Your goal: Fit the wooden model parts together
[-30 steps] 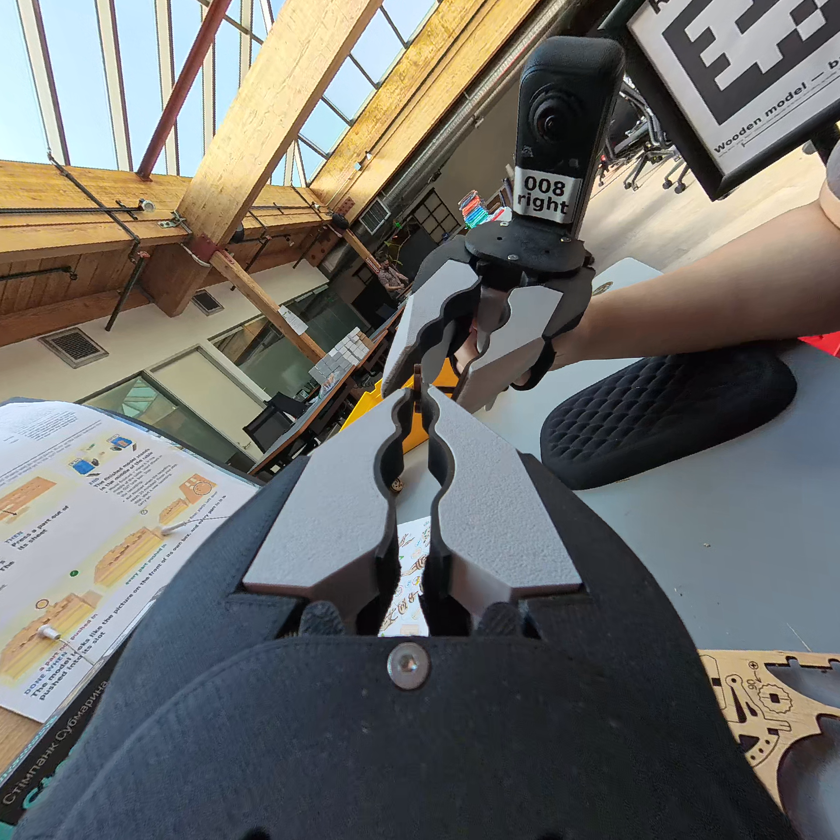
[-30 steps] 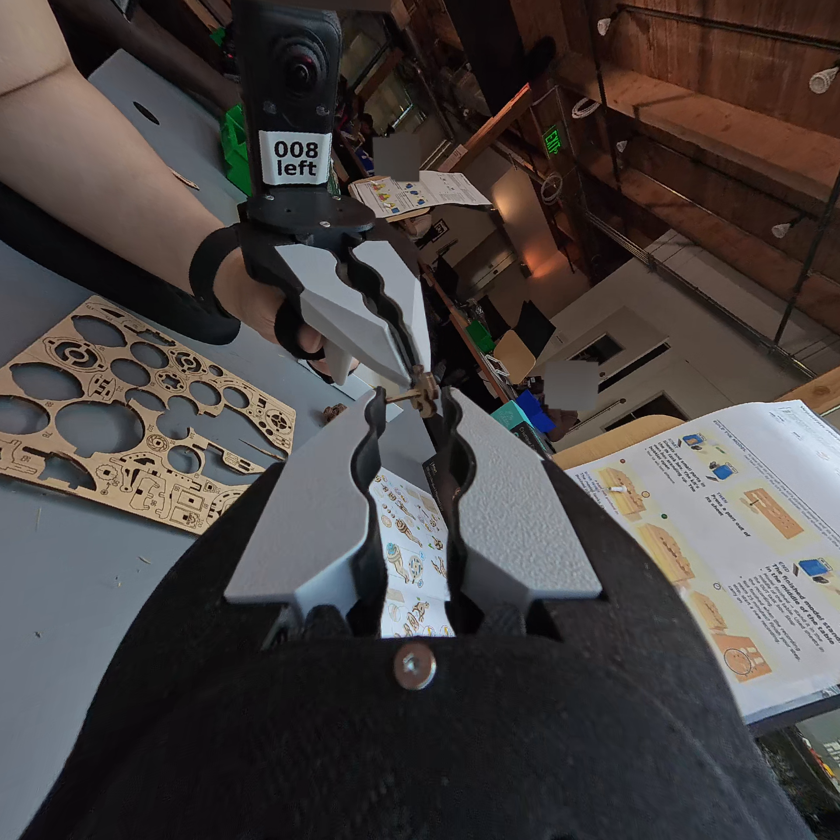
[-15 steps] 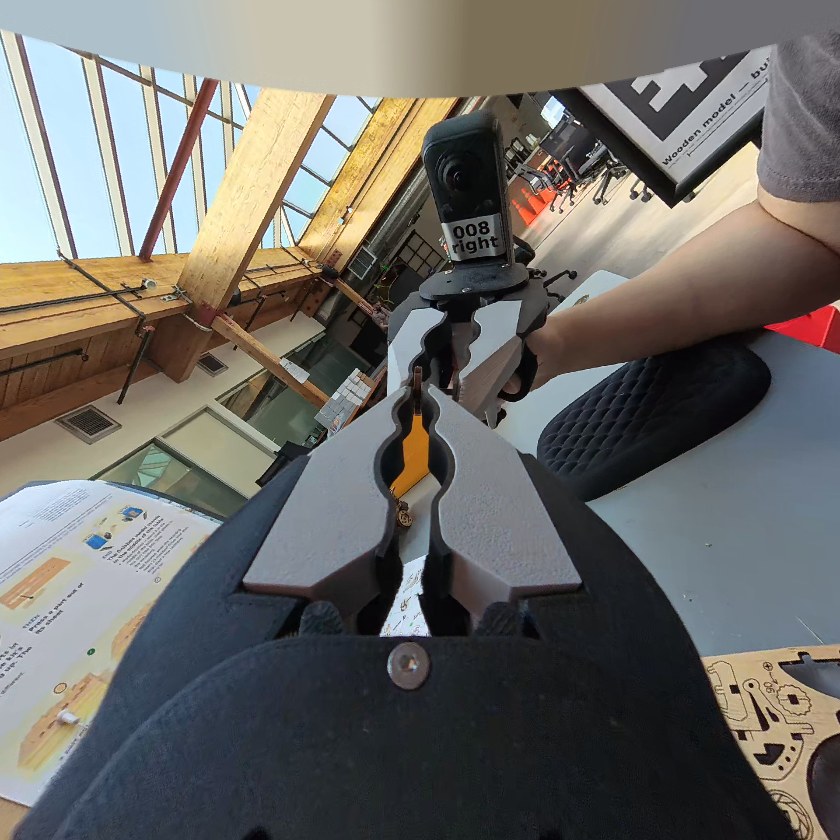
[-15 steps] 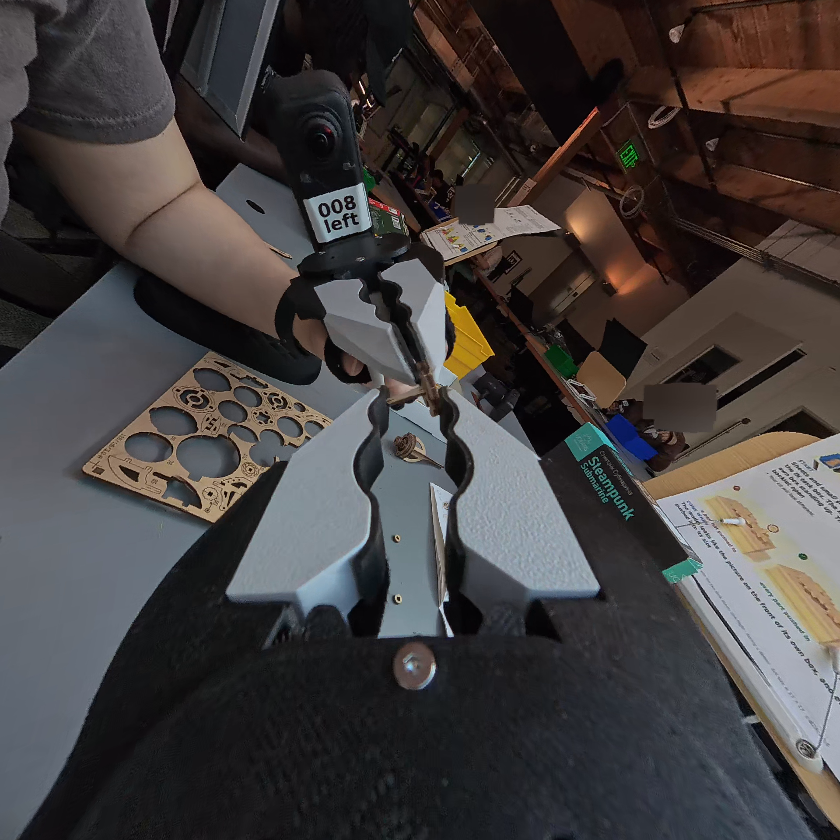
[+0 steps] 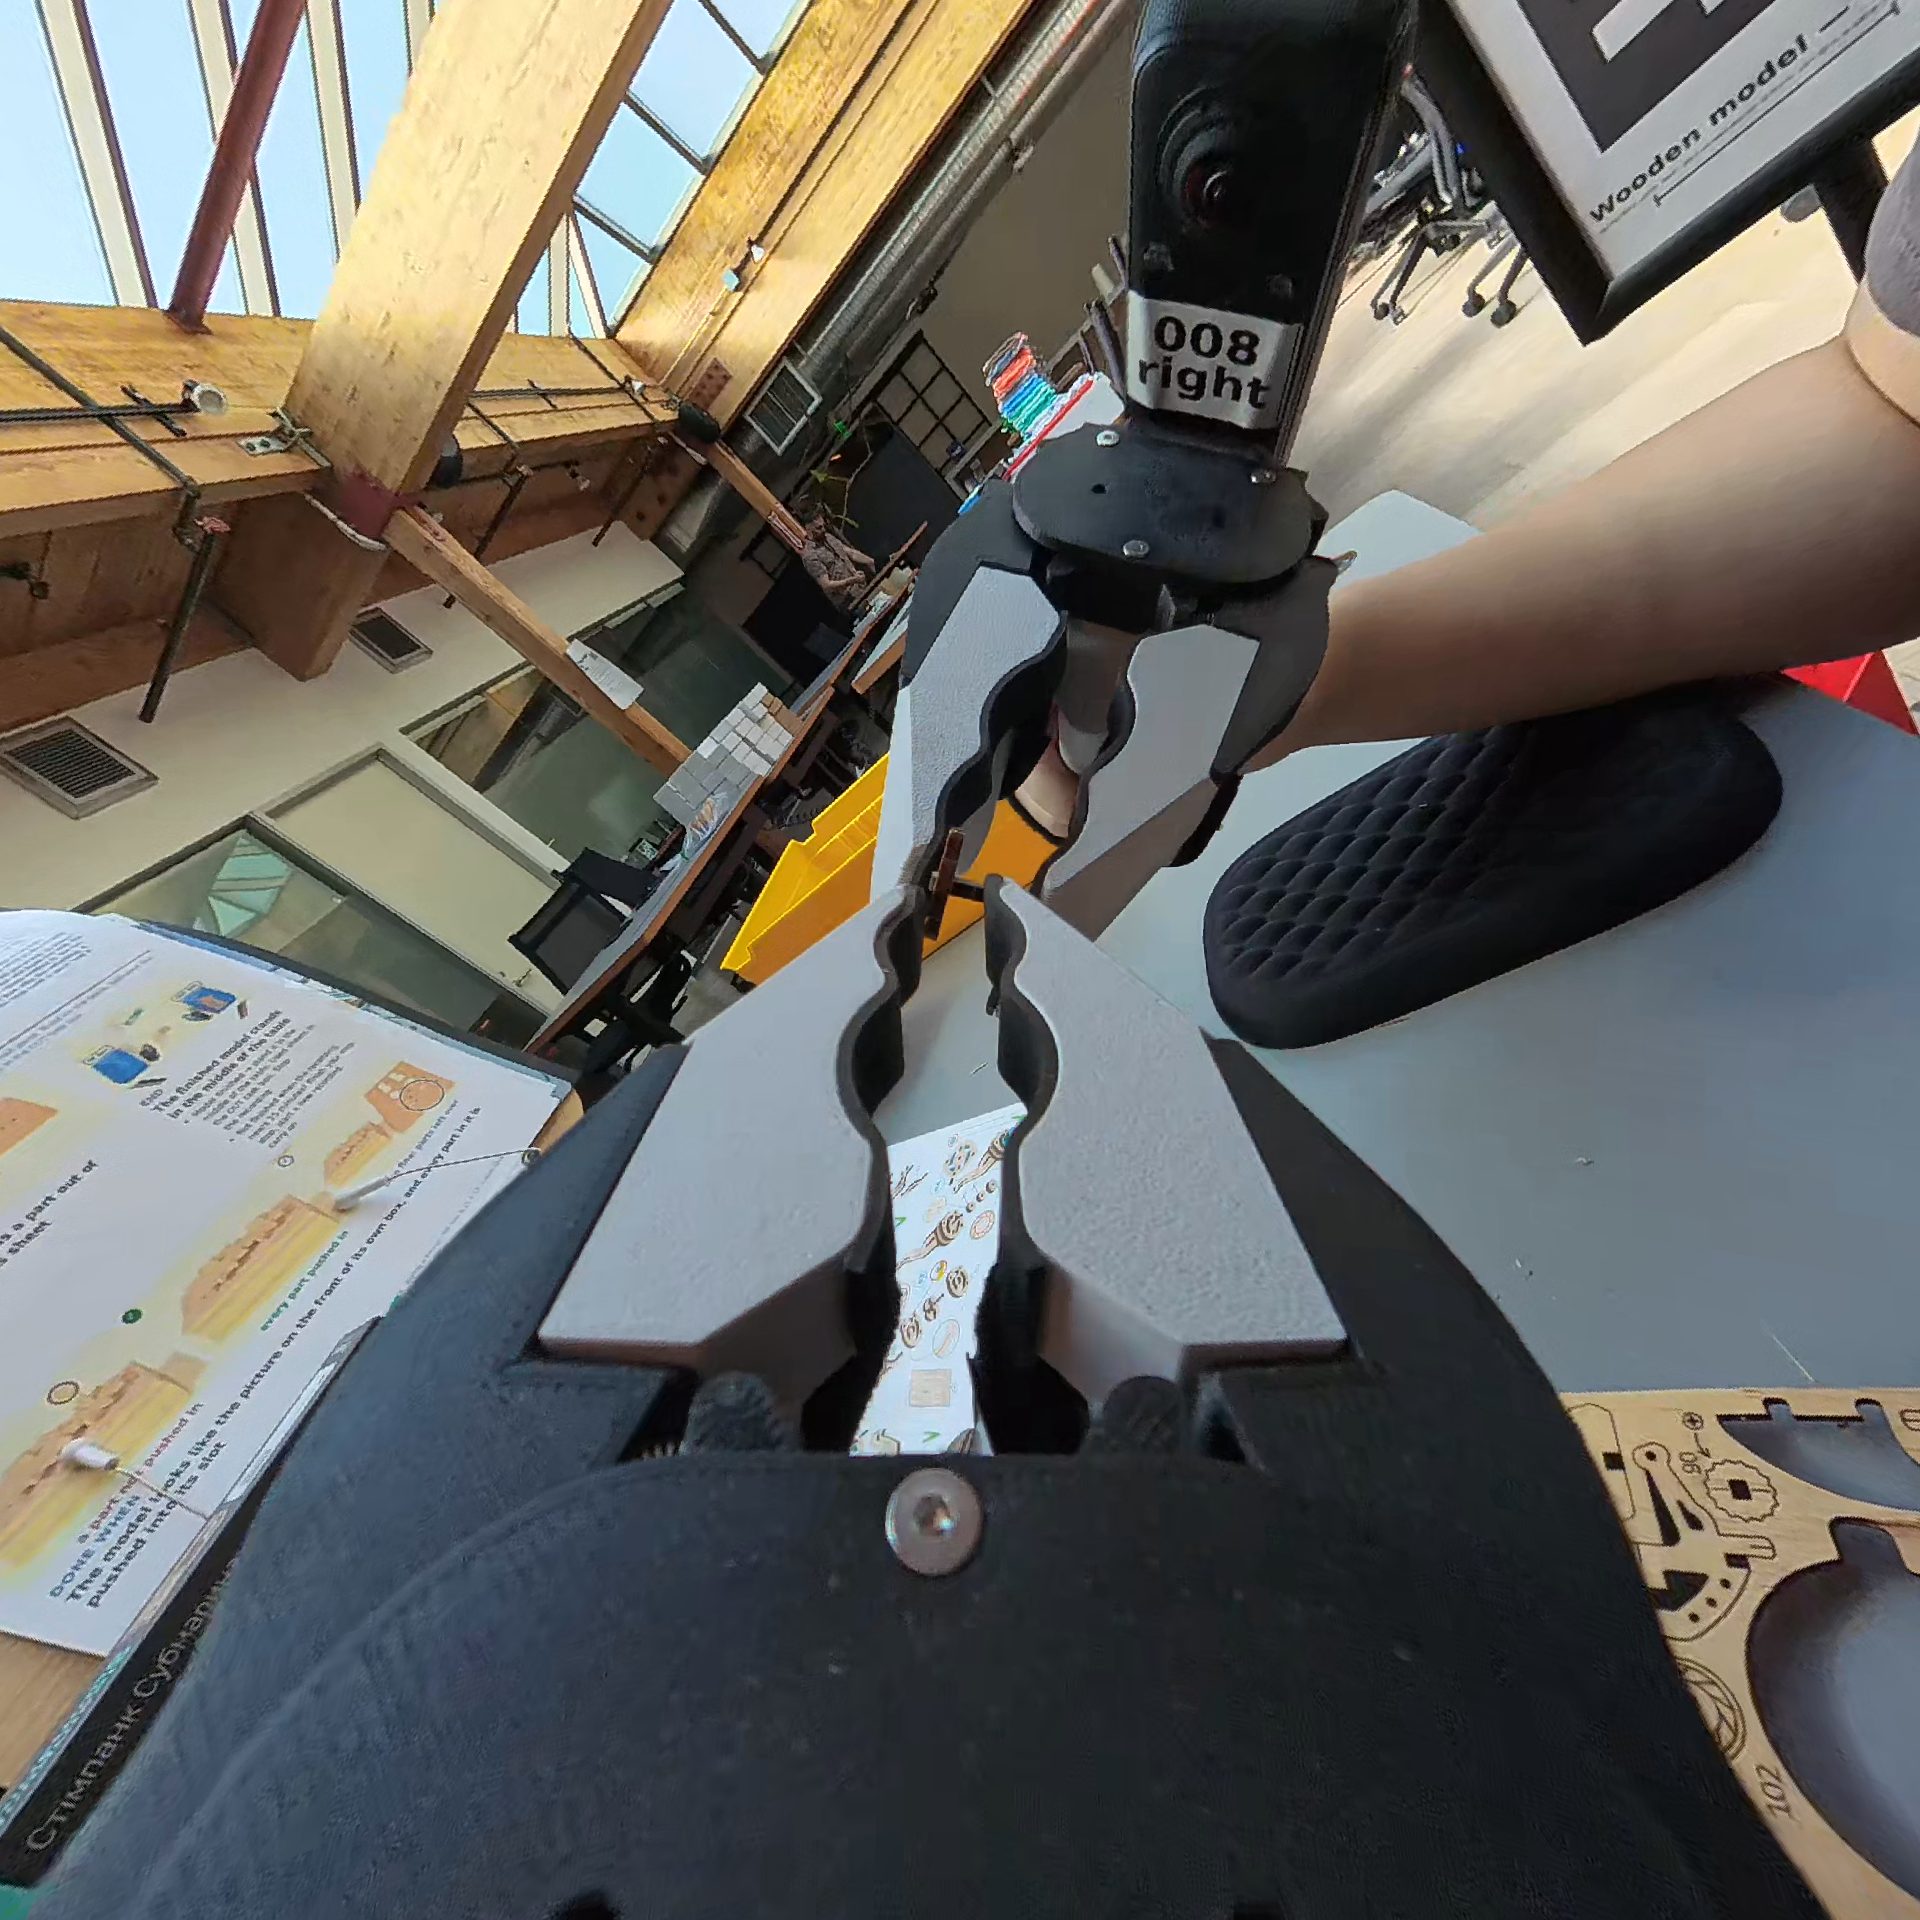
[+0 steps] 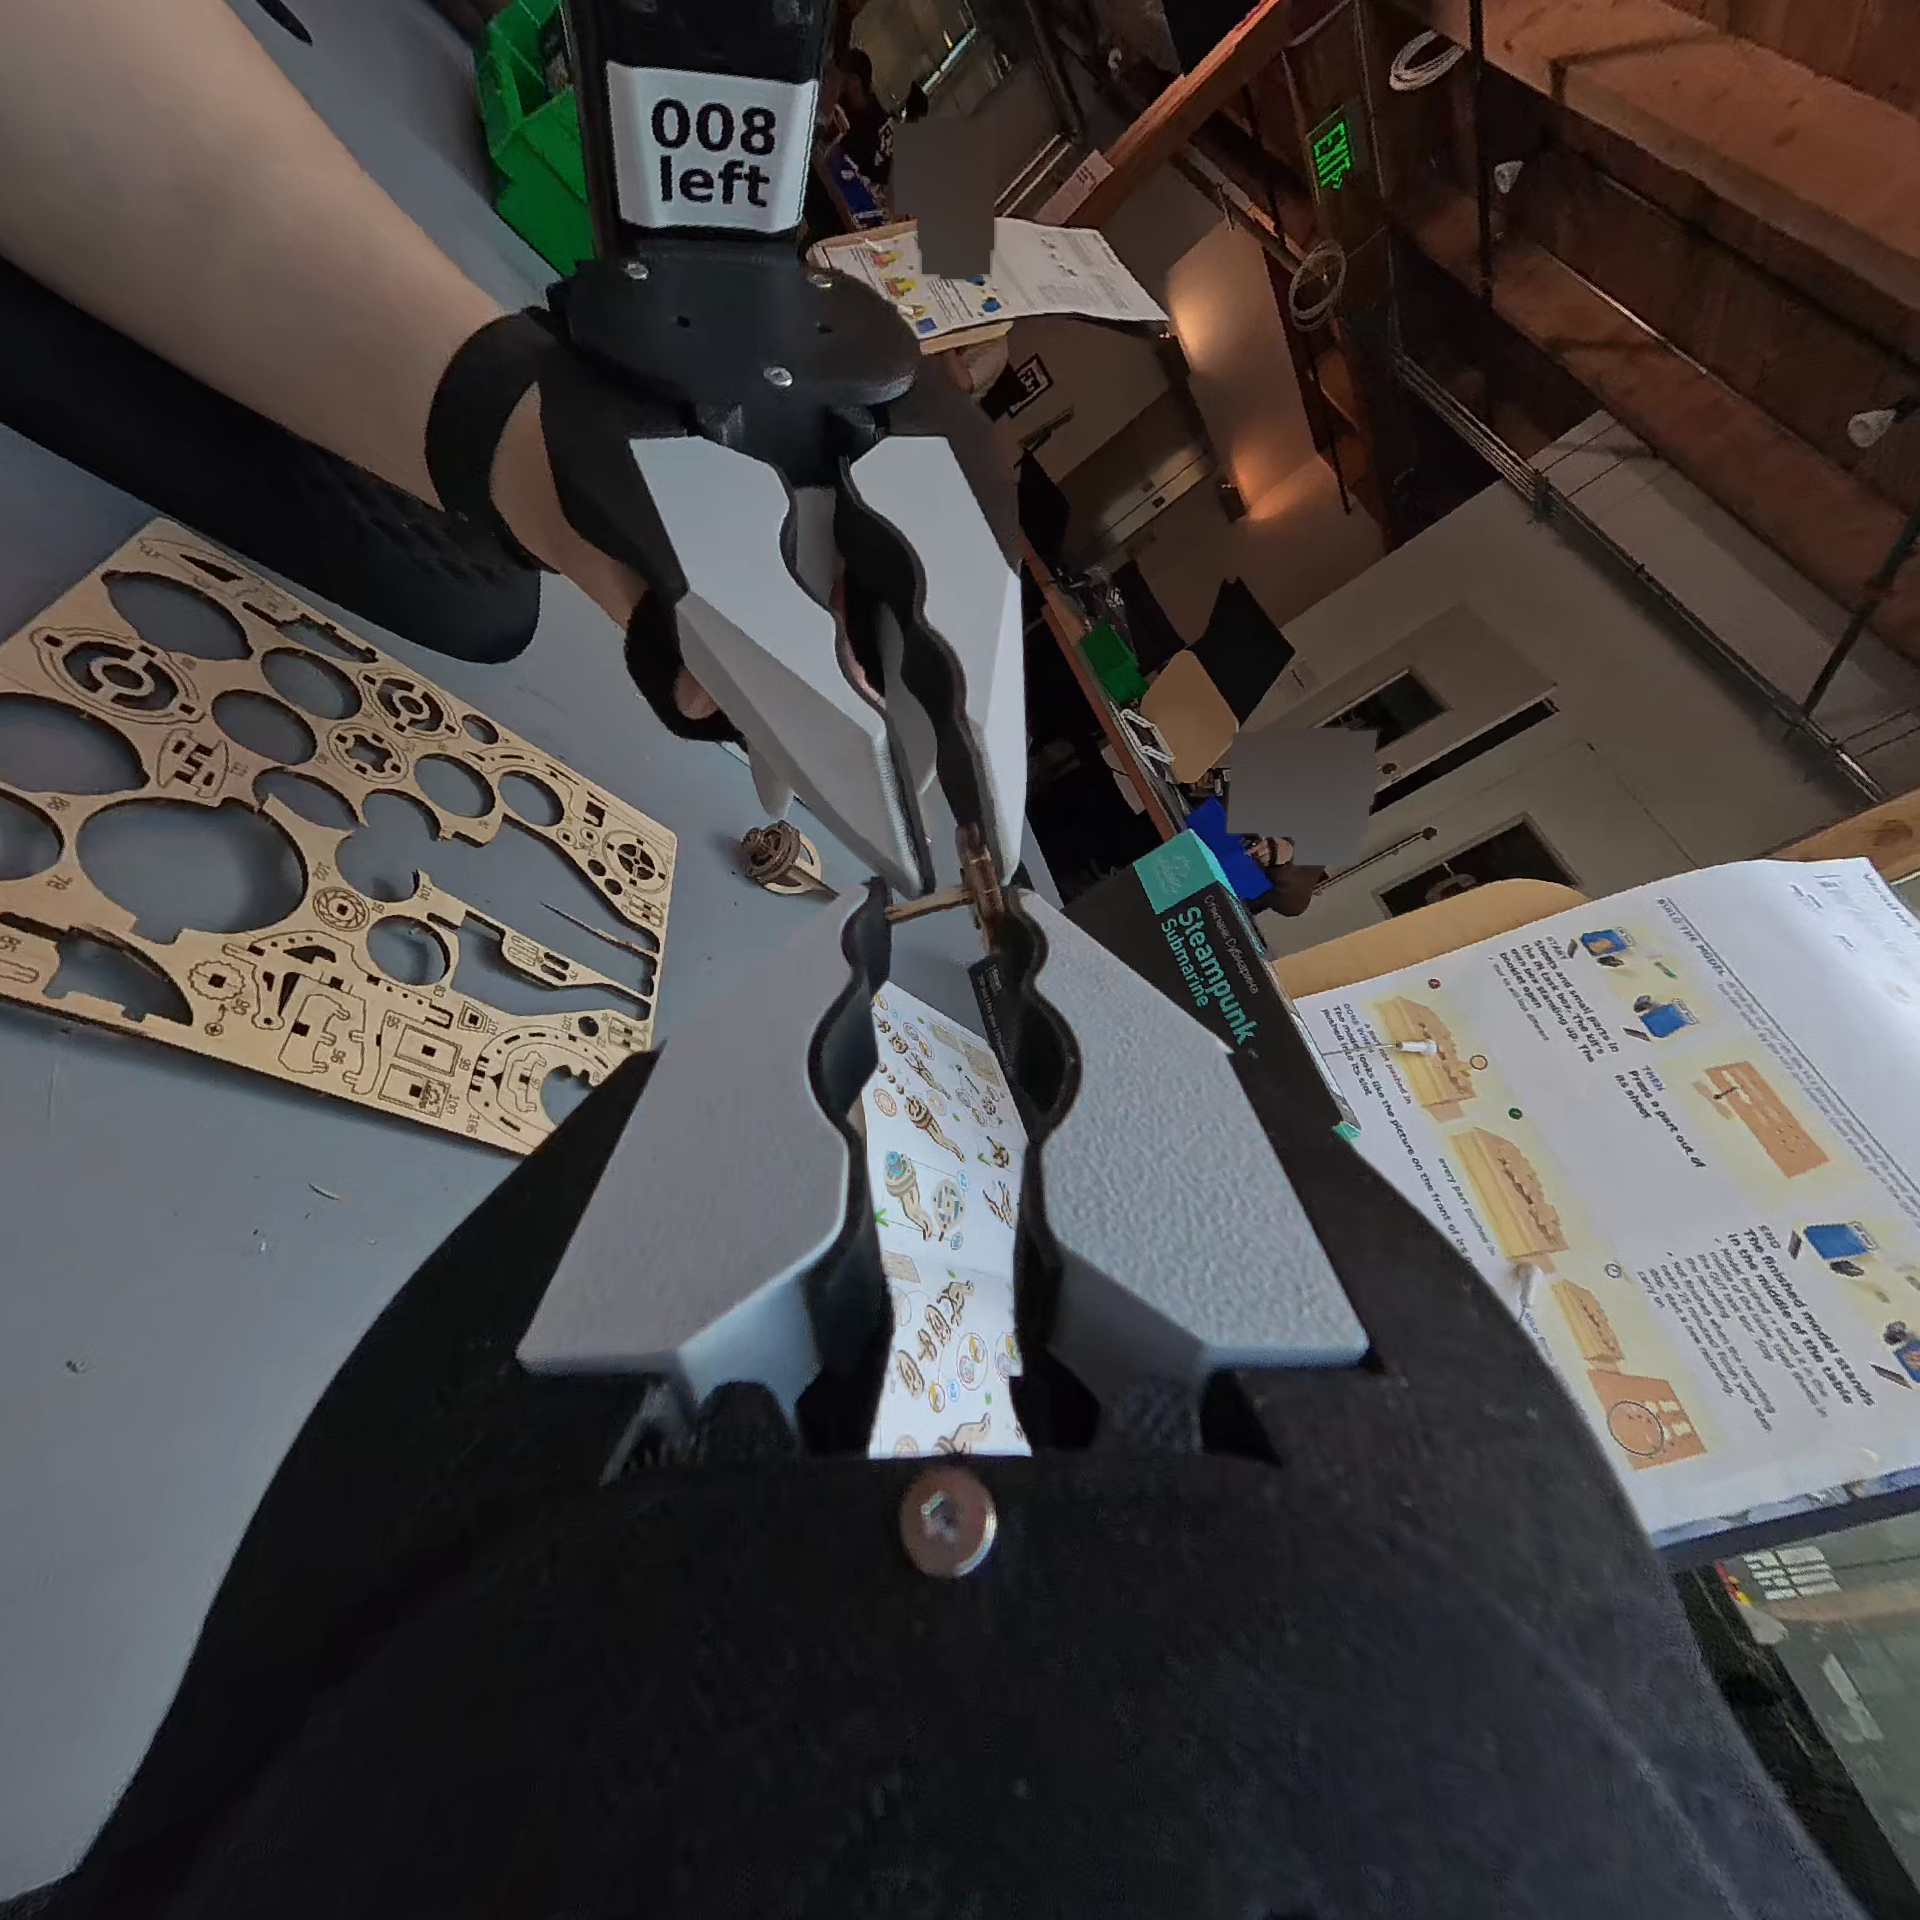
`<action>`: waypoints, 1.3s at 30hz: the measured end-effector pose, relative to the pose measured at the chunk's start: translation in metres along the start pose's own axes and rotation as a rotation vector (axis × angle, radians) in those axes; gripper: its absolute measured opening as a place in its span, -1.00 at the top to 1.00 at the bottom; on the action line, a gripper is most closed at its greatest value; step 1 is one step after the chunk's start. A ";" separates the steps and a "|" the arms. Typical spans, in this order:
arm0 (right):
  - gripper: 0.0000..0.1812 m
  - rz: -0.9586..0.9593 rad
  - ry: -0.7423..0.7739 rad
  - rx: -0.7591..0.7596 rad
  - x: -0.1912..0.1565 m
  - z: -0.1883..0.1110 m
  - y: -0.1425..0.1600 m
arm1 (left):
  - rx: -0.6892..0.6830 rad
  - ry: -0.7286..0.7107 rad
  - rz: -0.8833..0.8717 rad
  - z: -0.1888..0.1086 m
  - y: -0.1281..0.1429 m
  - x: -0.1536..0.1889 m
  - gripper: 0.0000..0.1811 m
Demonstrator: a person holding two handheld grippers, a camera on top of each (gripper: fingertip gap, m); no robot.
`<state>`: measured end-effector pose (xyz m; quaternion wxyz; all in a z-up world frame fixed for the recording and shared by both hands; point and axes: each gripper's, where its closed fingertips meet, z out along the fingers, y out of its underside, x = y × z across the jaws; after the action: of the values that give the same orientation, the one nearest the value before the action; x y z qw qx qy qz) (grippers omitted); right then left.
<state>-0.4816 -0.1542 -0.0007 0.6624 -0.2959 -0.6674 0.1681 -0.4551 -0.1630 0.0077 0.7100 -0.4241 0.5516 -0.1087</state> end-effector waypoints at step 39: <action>0.81 -0.219 0.213 -0.266 0.019 0.006 0.022 | -0.126 -0.207 0.012 0.009 0.017 -0.017 0.87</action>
<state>-0.4825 -0.1244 0.0003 0.6986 -0.3225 -0.6381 -0.0269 -0.4593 -0.1376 0.0072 0.7358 -0.4734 0.4836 -0.0254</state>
